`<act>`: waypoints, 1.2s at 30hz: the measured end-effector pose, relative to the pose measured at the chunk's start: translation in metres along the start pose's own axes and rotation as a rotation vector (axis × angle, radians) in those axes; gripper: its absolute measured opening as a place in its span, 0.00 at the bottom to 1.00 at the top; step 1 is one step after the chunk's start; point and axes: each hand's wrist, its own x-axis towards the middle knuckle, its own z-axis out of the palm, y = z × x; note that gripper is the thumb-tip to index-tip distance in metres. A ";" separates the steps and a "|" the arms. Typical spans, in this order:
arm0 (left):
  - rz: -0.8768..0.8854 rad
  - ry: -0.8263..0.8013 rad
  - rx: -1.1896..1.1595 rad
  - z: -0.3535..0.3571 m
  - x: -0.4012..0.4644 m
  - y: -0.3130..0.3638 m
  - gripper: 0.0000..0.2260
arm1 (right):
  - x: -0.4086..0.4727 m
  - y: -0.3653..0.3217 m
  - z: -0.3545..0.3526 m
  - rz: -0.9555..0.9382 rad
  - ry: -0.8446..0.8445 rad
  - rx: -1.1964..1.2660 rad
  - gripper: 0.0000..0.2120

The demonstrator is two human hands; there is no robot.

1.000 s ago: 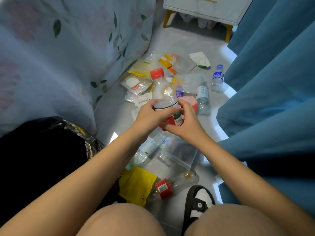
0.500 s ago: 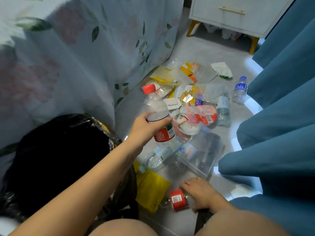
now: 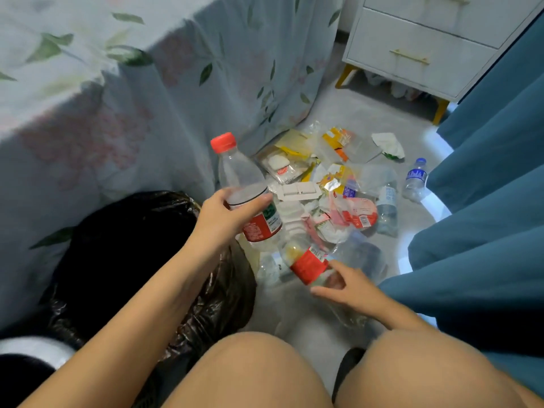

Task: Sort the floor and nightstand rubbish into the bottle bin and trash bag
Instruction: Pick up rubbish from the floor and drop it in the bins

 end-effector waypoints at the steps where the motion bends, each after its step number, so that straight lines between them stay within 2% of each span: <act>1: 0.020 0.023 -0.011 -0.010 -0.009 0.007 0.27 | 0.000 -0.015 -0.010 -0.011 0.024 0.047 0.33; 5: 0.063 0.143 -0.076 -0.069 -0.049 0.024 0.28 | 0.001 -0.086 -0.055 -0.099 0.016 0.153 0.30; 9: 0.101 0.279 -0.071 -0.136 -0.096 0.025 0.27 | 0.003 -0.164 -0.082 -0.228 0.099 0.214 0.17; 11: 0.102 0.351 -0.050 -0.167 -0.120 0.020 0.29 | 0.001 -0.206 -0.085 -0.289 0.101 0.224 0.18; 14: 0.085 0.441 -0.050 -0.207 -0.155 0.007 0.32 | -0.007 -0.268 -0.073 -0.369 0.076 0.255 0.18; 19: -0.004 0.509 -0.096 -0.255 -0.205 -0.018 0.17 | -0.021 -0.360 -0.023 -0.385 -0.003 0.344 0.29; 22: -0.054 0.522 -0.078 -0.278 -0.229 -0.036 0.24 | -0.038 -0.399 0.022 -0.407 -0.101 0.428 0.24; 23: -0.075 0.526 -0.084 -0.284 -0.237 -0.042 0.24 | -0.044 -0.408 0.039 -0.407 -0.131 0.451 0.22; 27: -0.149 0.536 -0.131 -0.299 -0.259 -0.073 0.13 | -0.070 -0.421 0.112 -0.399 -0.206 0.428 0.22; 32: -0.292 0.584 -0.152 -0.305 -0.273 -0.124 0.20 | -0.094 -0.402 0.174 -0.369 -0.218 0.396 0.19; 36: -0.417 0.528 -0.069 -0.306 -0.269 -0.157 0.24 | -0.093 -0.379 0.187 -0.313 -0.199 0.327 0.19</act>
